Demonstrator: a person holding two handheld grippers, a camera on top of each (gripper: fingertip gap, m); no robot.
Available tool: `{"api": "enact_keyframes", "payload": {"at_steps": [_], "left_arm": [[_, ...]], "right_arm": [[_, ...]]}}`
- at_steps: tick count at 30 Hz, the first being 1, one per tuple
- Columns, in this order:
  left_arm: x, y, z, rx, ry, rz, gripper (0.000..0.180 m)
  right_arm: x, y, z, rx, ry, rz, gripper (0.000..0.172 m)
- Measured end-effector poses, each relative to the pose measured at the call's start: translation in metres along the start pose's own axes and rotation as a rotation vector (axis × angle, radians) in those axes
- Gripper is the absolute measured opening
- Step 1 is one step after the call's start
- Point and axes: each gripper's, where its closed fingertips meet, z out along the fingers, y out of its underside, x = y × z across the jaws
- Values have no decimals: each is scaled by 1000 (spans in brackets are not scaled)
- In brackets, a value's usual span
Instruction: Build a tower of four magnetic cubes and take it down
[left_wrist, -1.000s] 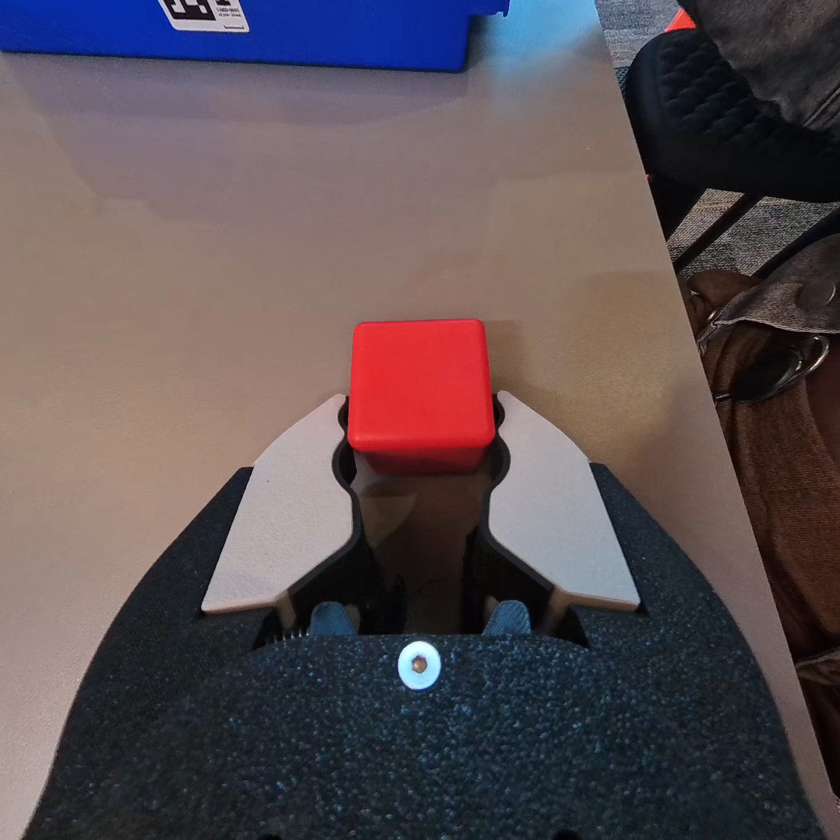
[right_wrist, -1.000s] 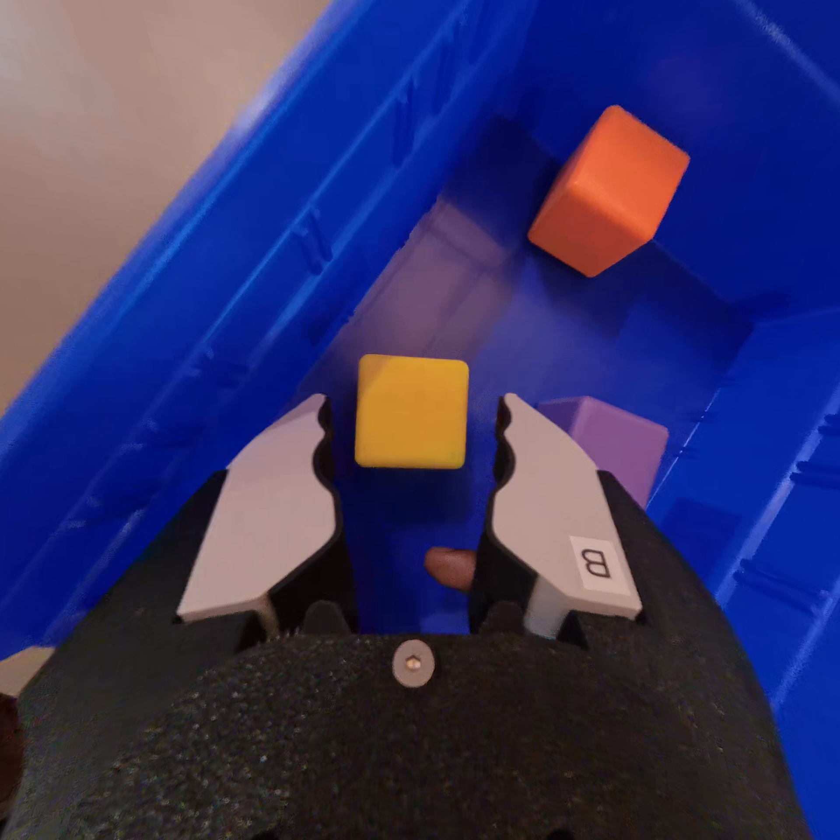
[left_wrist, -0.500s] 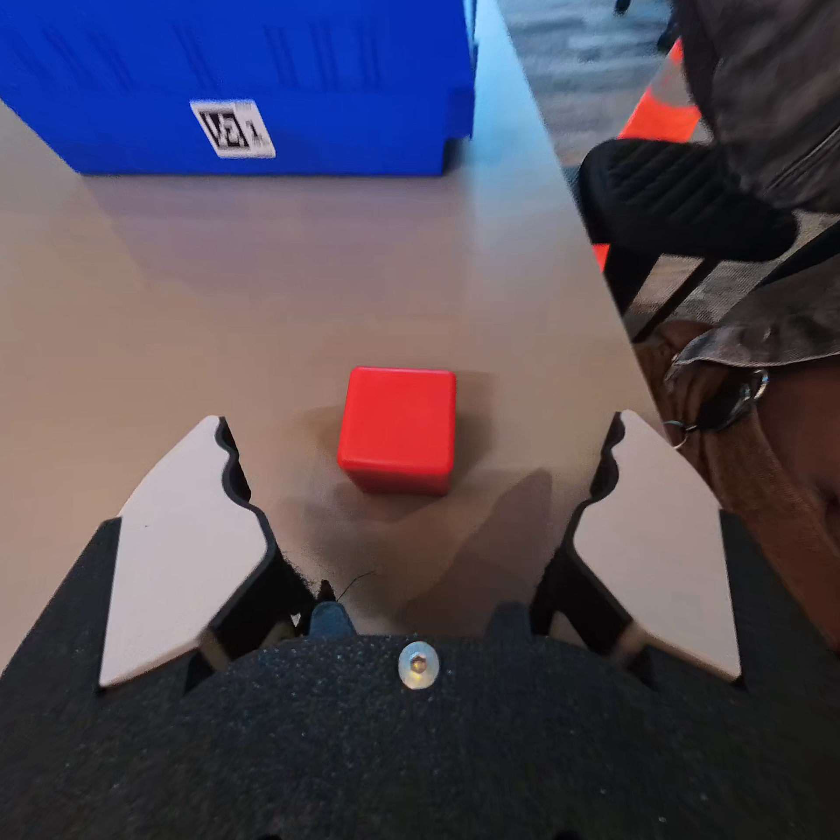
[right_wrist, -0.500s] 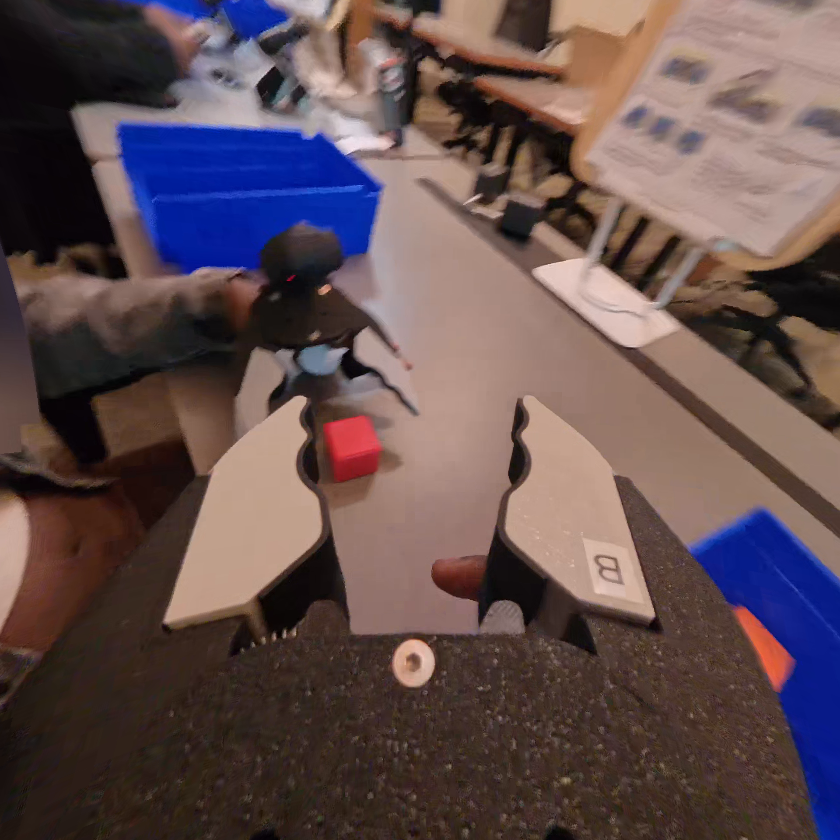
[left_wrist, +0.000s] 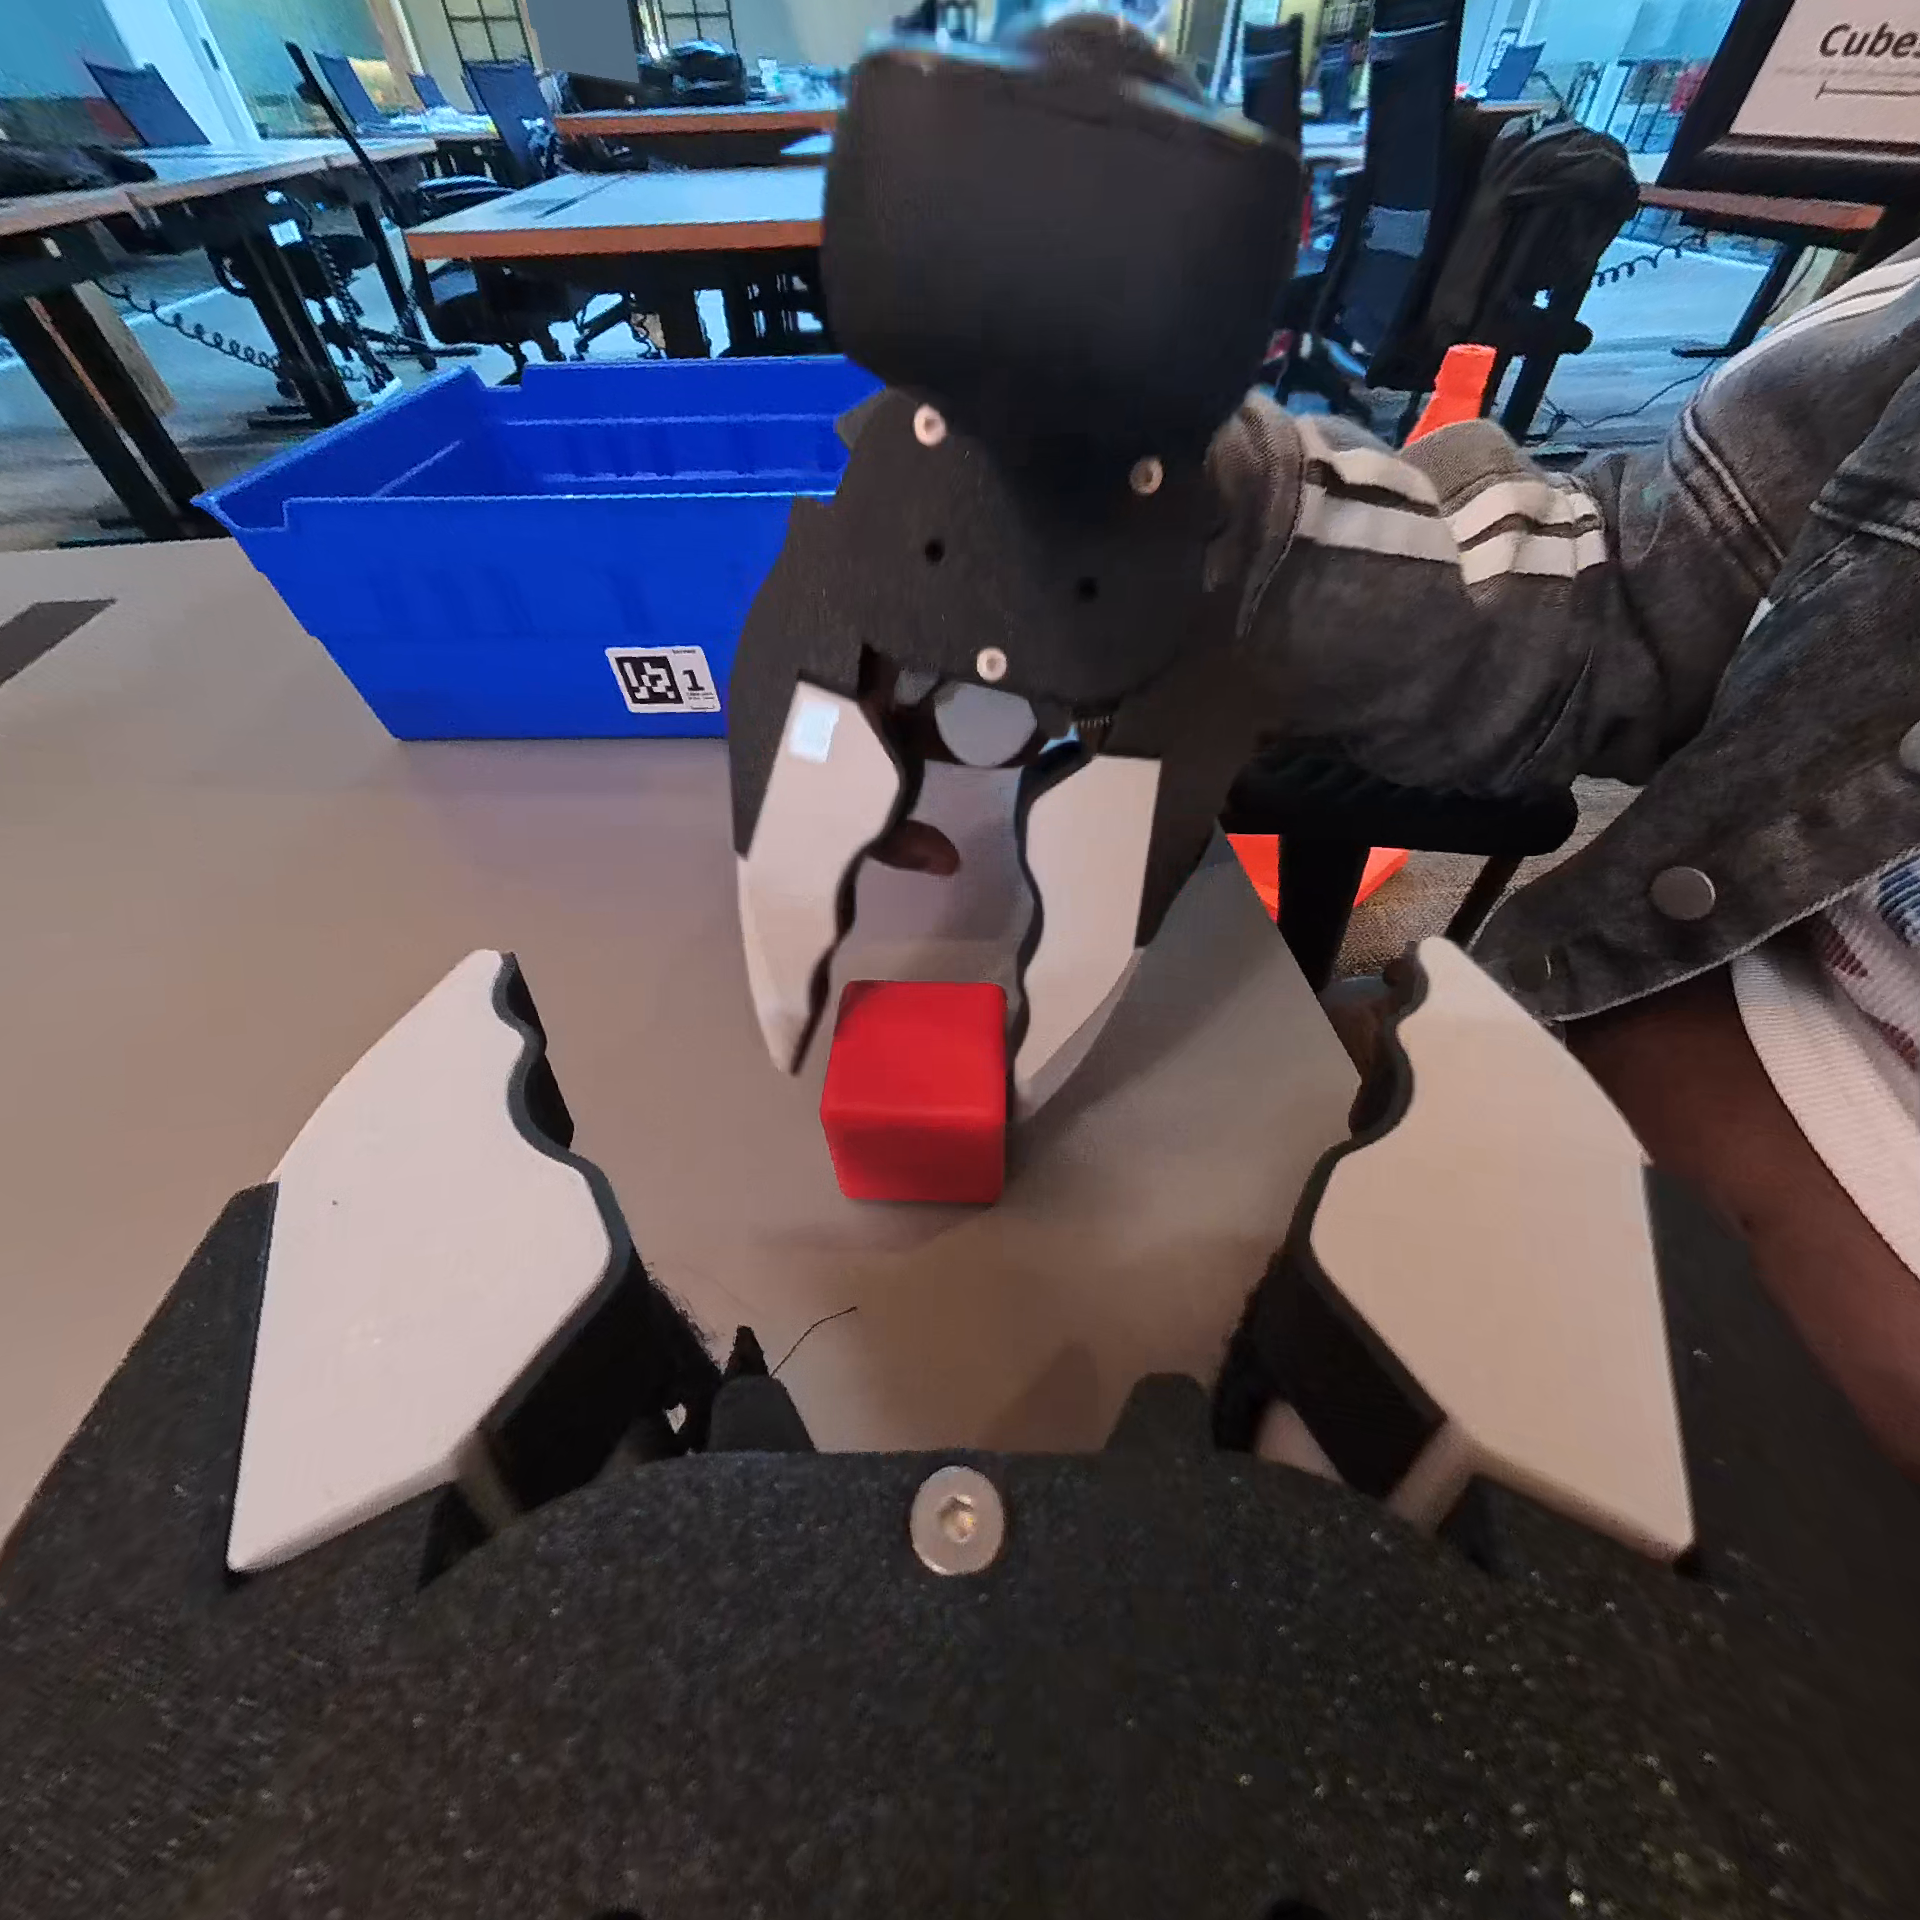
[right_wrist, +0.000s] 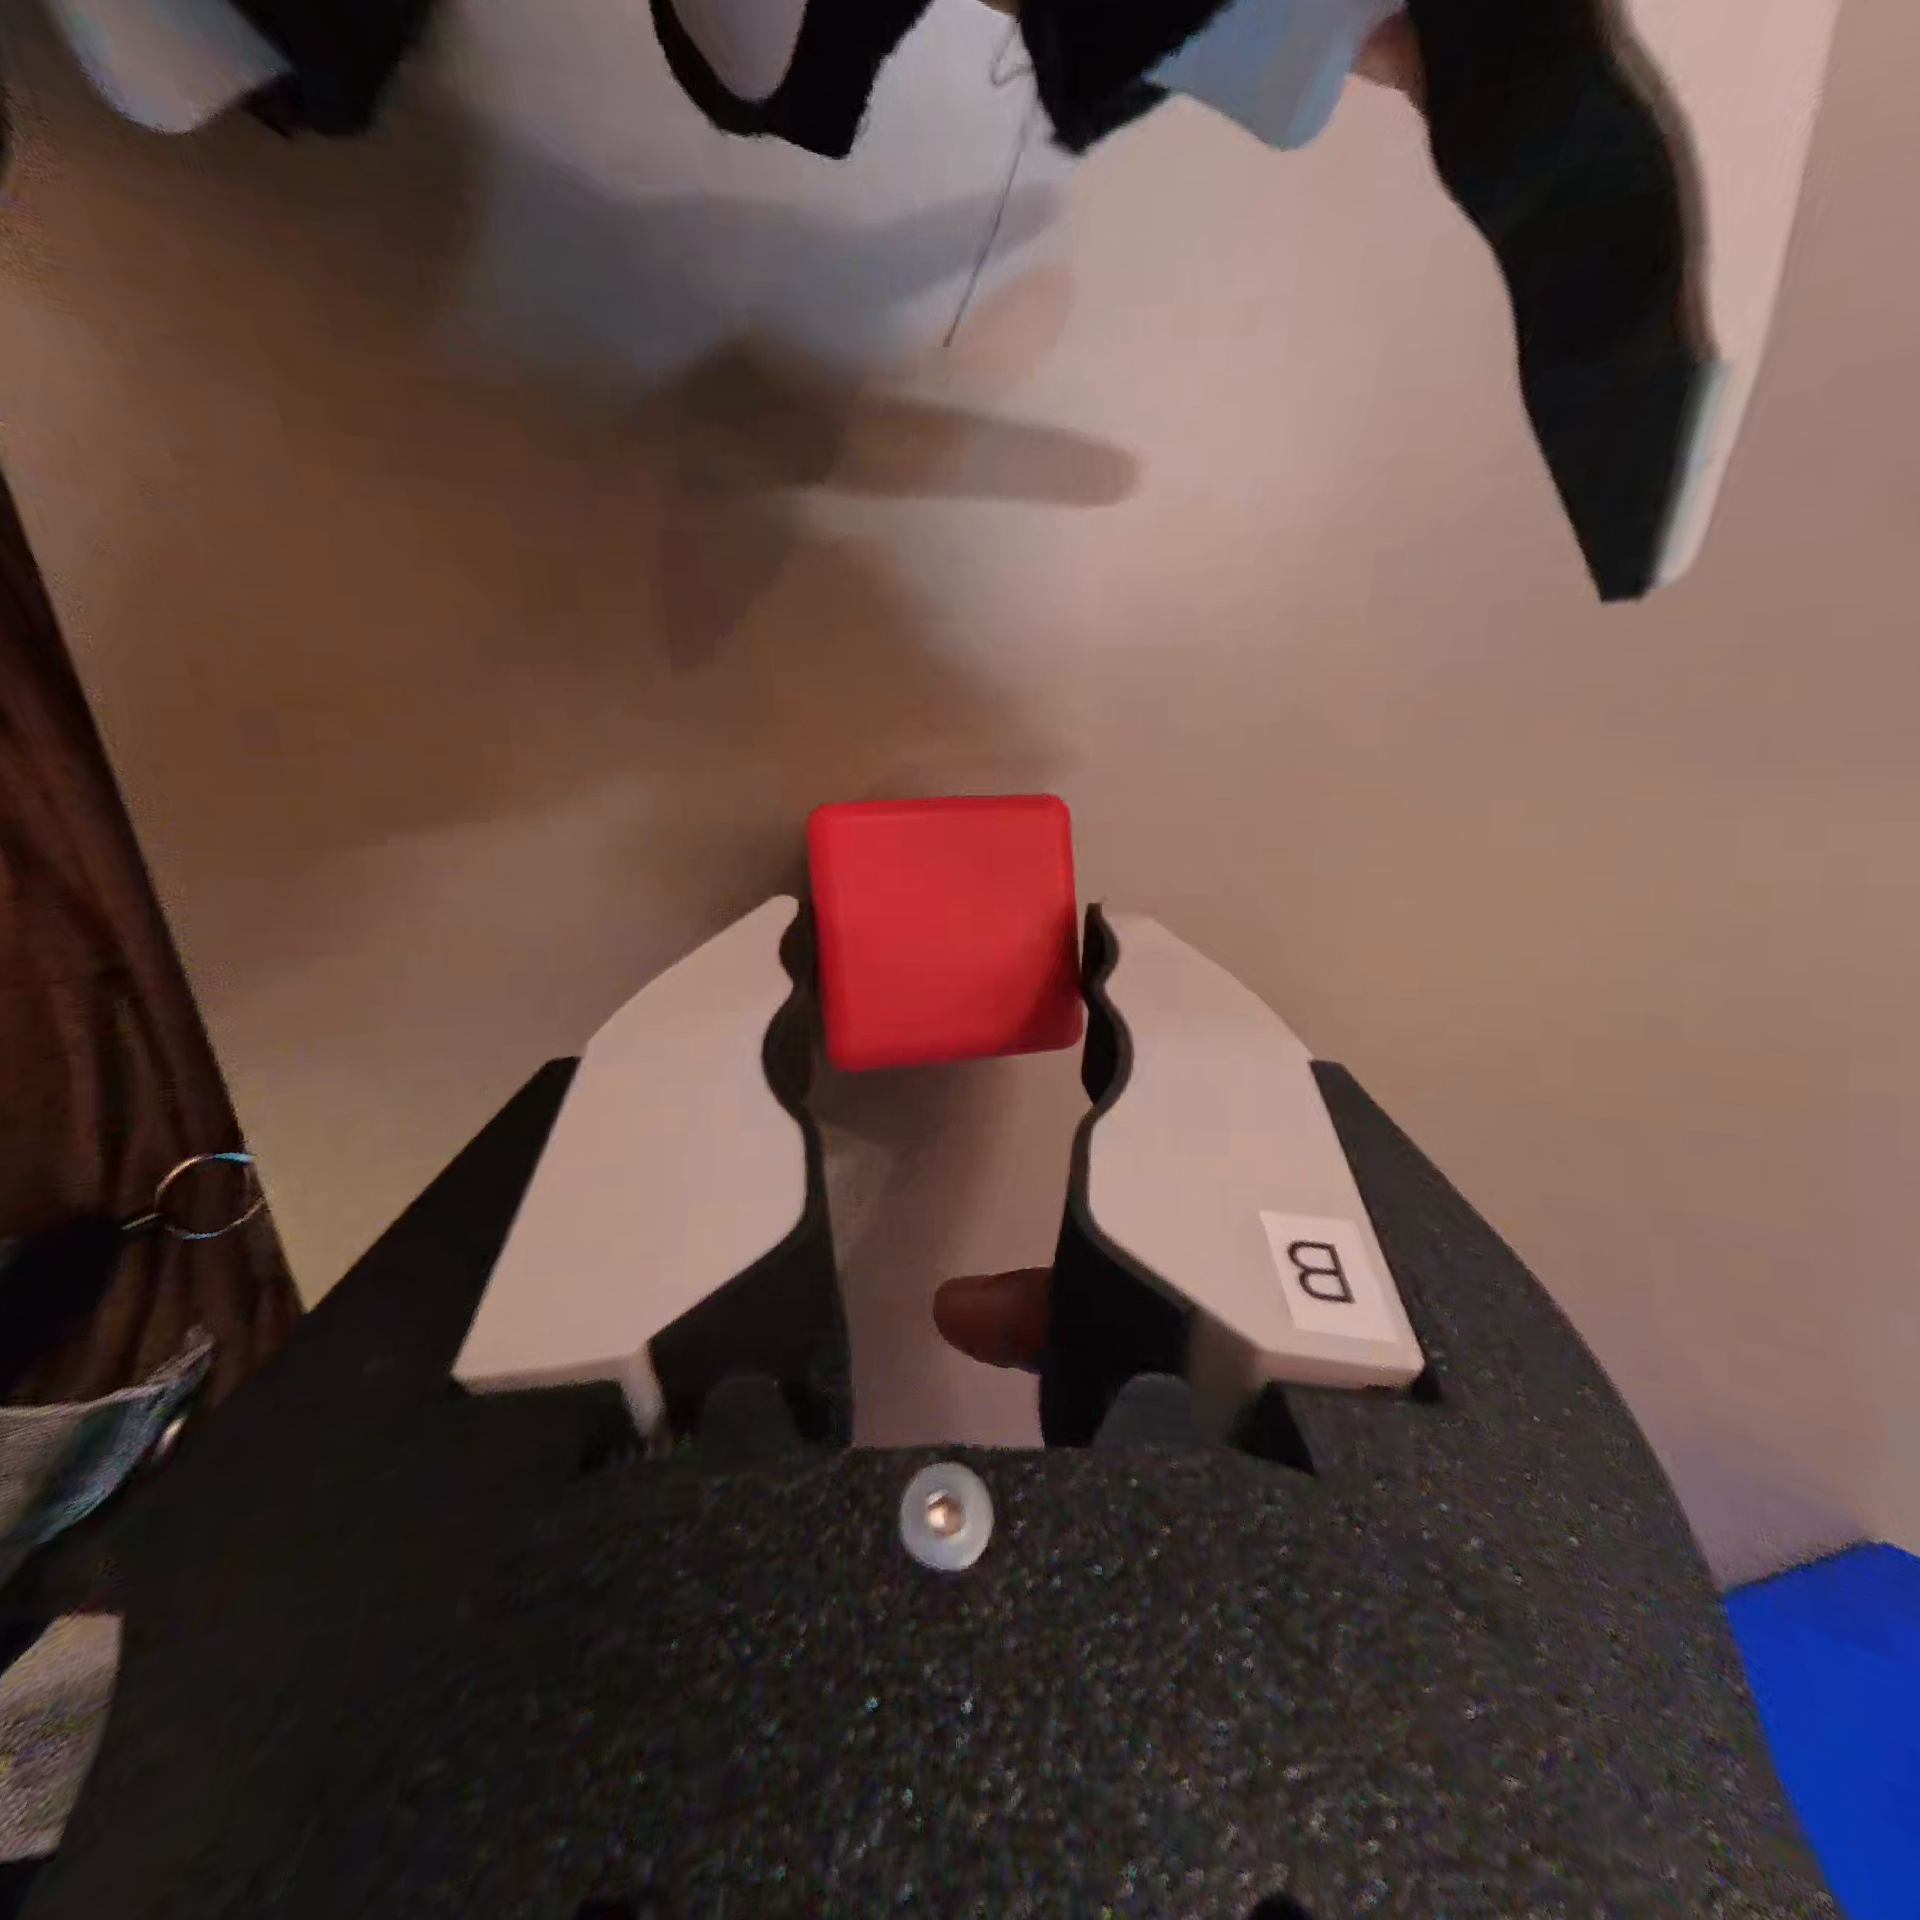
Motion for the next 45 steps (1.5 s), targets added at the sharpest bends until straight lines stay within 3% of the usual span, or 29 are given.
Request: {"api": "enact_keyframes", "payload": {"at_steps": [4,9,12,16,19,22,26,33,36,39,42,45], "left_arm": [[-2,0,3,4,-18,13,146],[-7,1,4,9,-42,14,146],[-10,0,3,15,-62,16,146],[-14,0,1,19,-86,14,146],[-18,-2,-1,26,-112,11,146],[-26,-3,-5,22,-163,4,146],[-30,-6,-10,21,-200,12,145],[-34,4,-15,-68,-235,-13,145],[-35,0,-20,-92,-275,-14,145],[-41,-15,-41,-151,-414,33,145],[-54,-37,-90,-243,-699,78,143],[-54,-52,-161,-354,-1015,97,128]], "right_arm": [[-1,-1,-15,30,47,-34,48],[7,-4,-105,201,222,63,49],[25,32,-173,223,425,199,48],[49,120,-228,151,656,484,48],[61,189,-229,84,721,699,48],[69,246,-205,4,712,864,48],[75,282,-181,-73,696,970,49],[76,291,-167,-164,650,996,48],[82,284,-173,-109,687,1008,73],[93,242,-191,123,729,976,81],[98,176,-208,386,699,878,82],[92,124,-199,430,581,772,89]]}}
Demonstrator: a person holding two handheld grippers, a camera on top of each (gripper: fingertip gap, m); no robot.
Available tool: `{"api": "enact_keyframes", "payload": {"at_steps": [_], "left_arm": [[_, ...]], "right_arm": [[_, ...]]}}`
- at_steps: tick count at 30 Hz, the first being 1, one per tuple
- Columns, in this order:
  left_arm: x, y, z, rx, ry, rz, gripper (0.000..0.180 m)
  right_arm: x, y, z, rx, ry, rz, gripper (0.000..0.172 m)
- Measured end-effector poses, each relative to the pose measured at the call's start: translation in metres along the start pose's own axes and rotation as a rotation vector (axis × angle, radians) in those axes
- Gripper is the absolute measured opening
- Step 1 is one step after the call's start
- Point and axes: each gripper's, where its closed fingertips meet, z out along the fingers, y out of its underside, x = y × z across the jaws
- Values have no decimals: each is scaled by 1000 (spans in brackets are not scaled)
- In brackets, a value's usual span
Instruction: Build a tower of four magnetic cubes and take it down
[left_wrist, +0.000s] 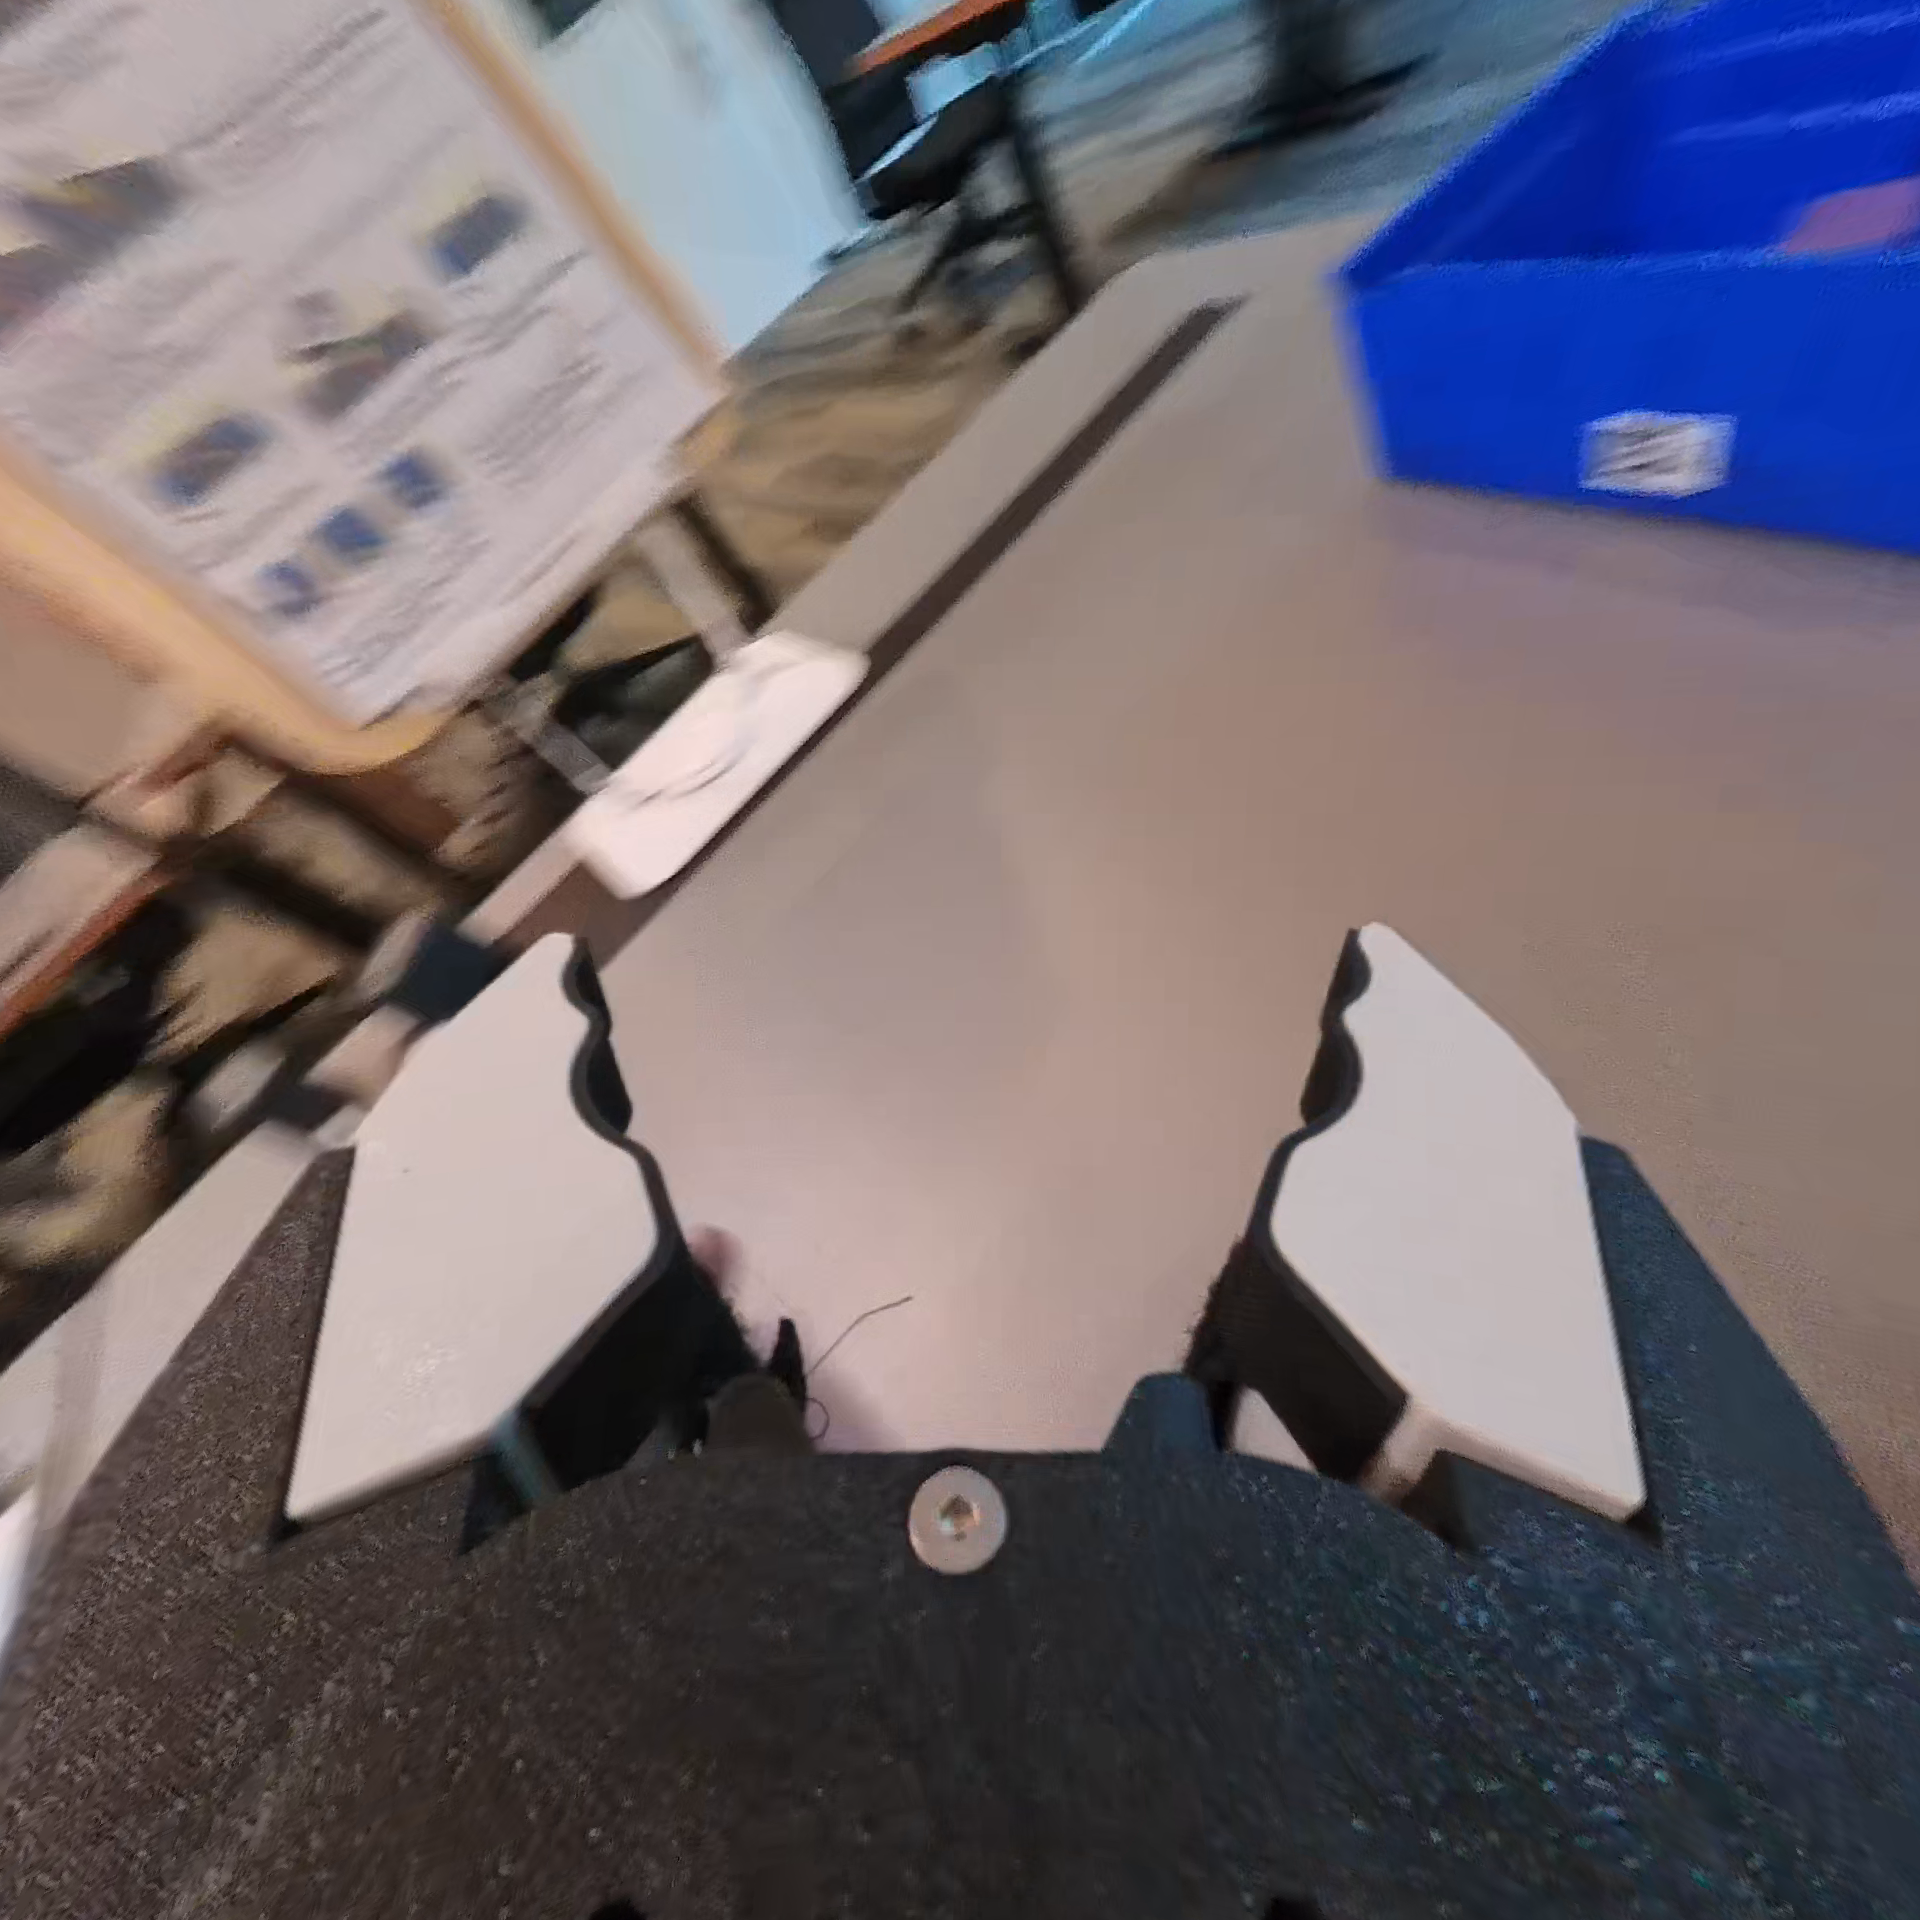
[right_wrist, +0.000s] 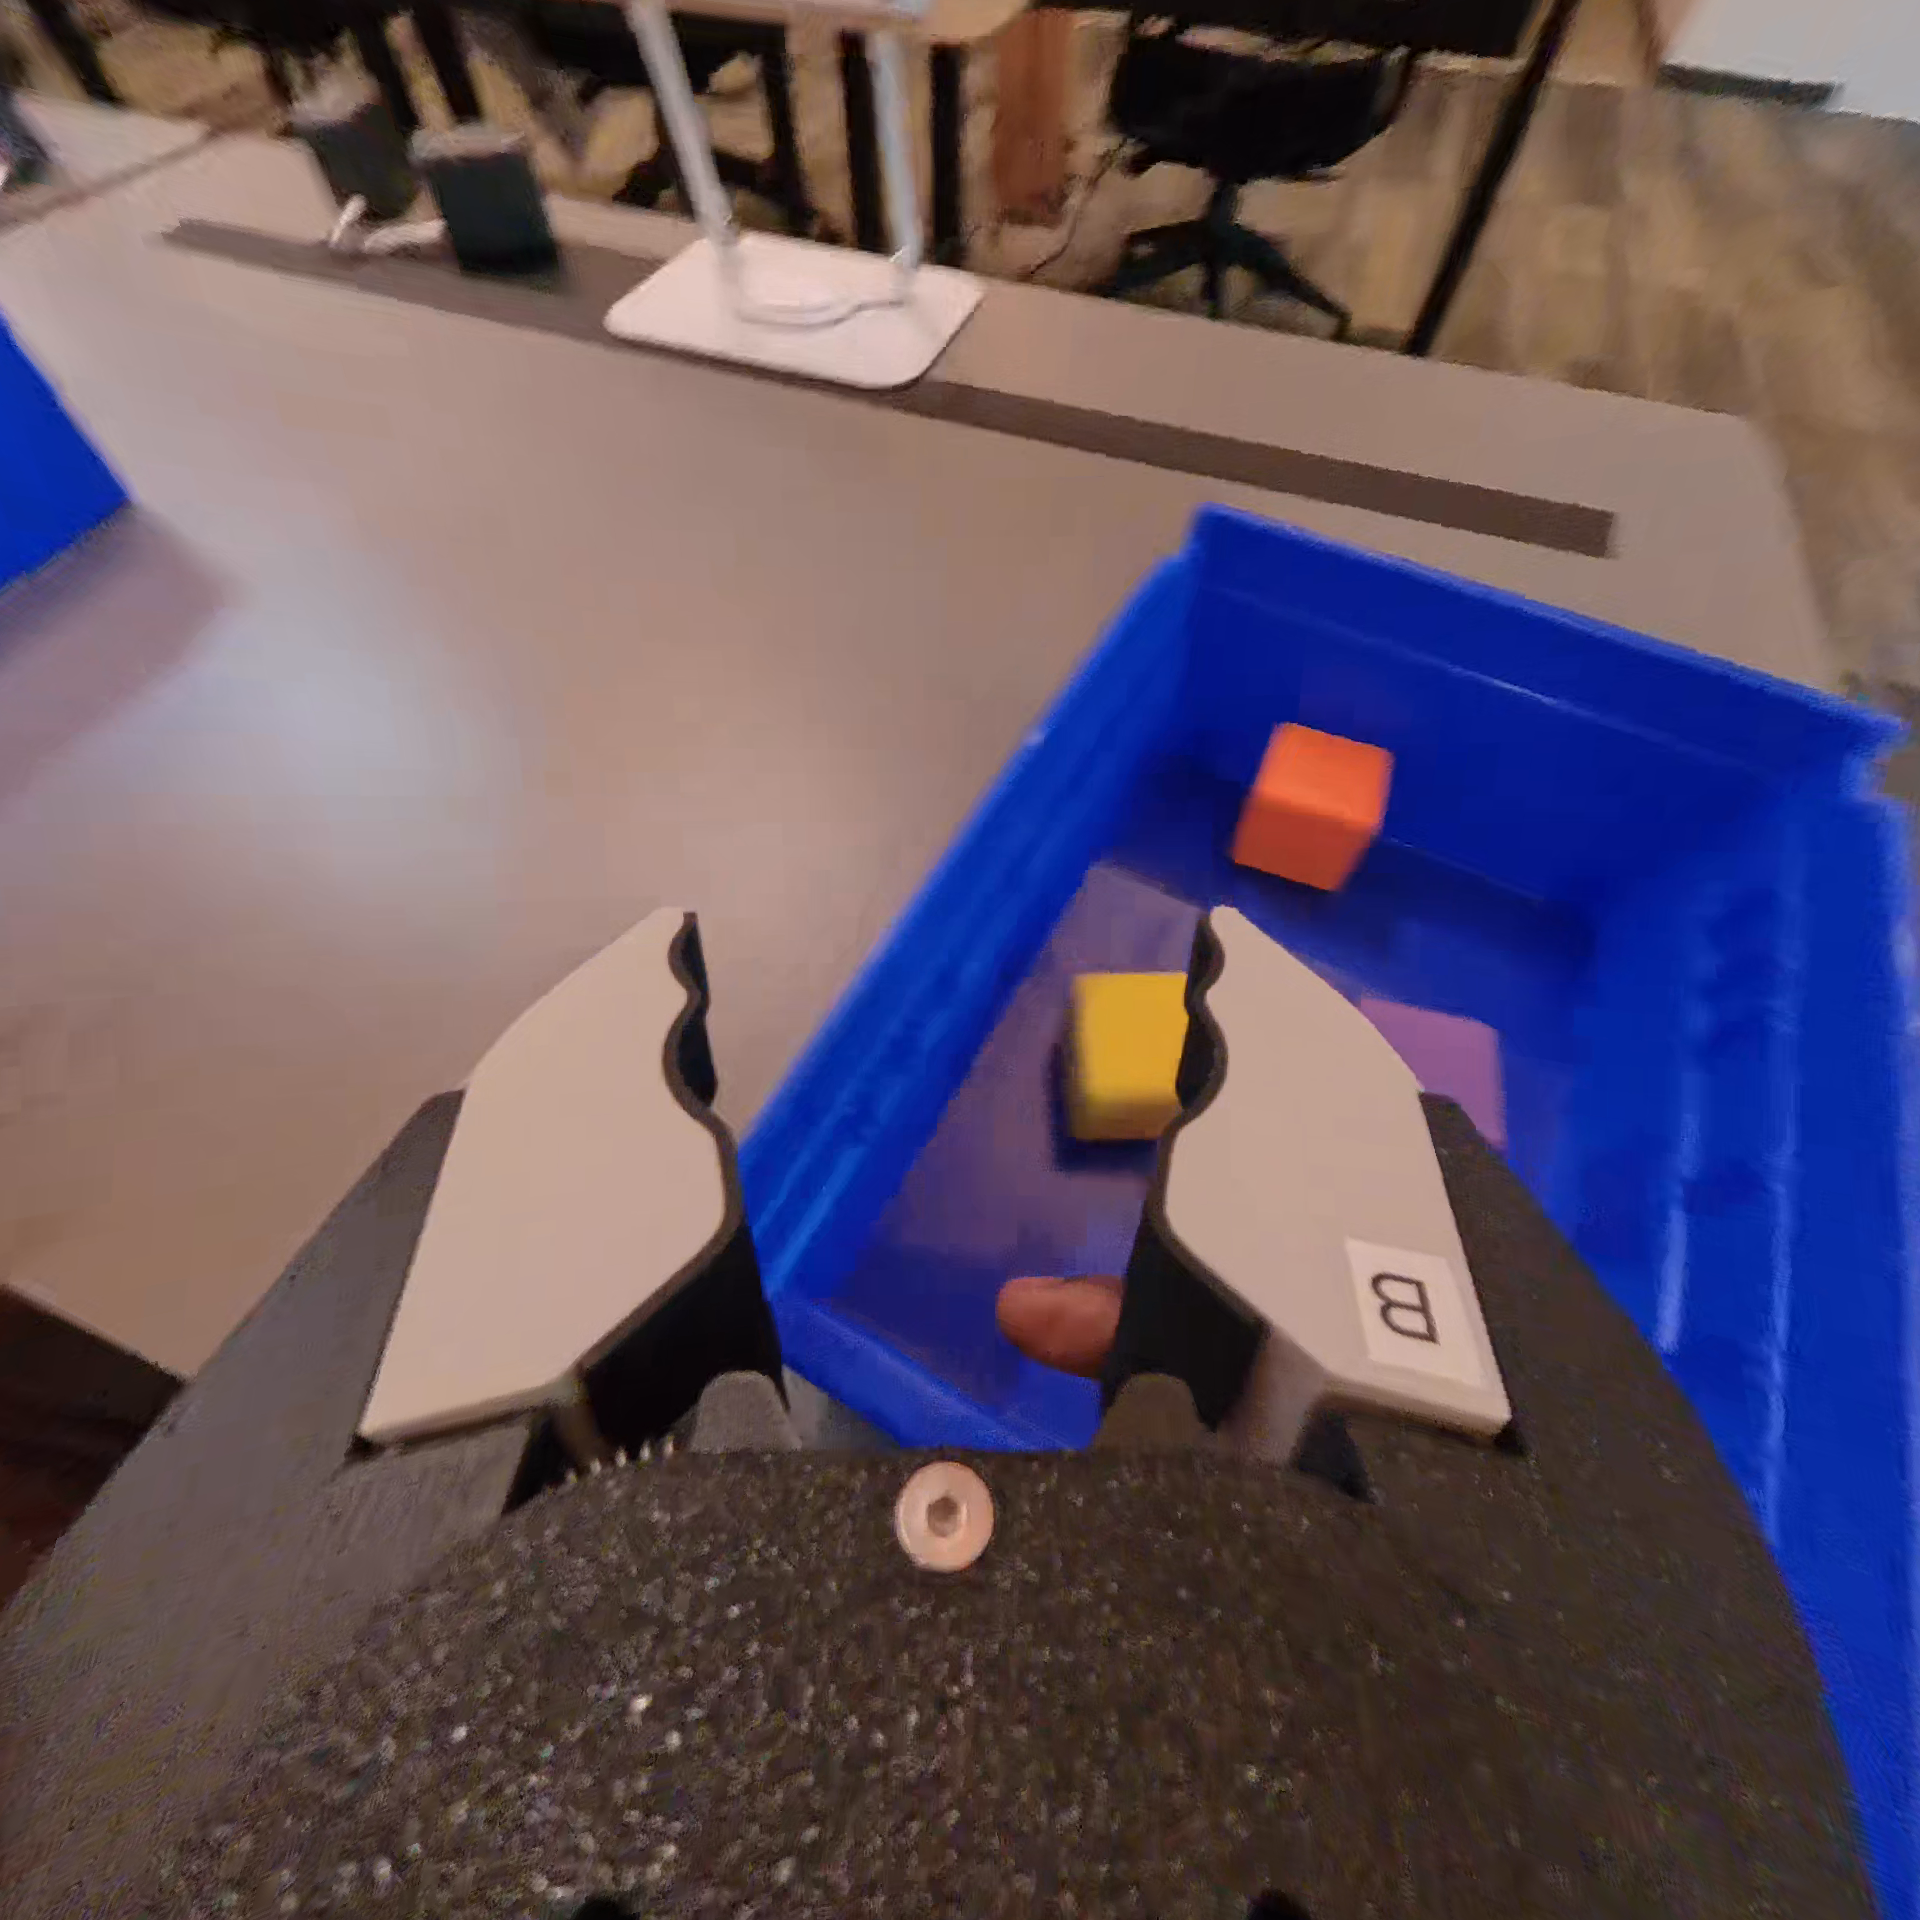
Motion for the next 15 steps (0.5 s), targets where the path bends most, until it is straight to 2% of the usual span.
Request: {"api": "enact_keyframes", "payload": {"at_steps": [3,5,8,10,12,15], "left_arm": [[-51,40,-41,-241,-231,-39,102],[-65,74,-57,-394,-246,-113,97],[-75,124,-68,-582,-205,-167,100],[-69,156,-72,-710,-112,-184,103],[-54,178,-70,-792,13,-208,102],[-37,200,-65,-886,112,-201,95]], "right_arm": [[-23,1,23,-127,-38,-103,92],[-29,11,39,-246,-57,-159,95],[-36,24,60,-396,-101,-207,96],[-36,34,68,-496,-108,-234,97],[-30,39,76,-570,-68,-269,93],[-20,47,78,-669,7,-347,86]]}}
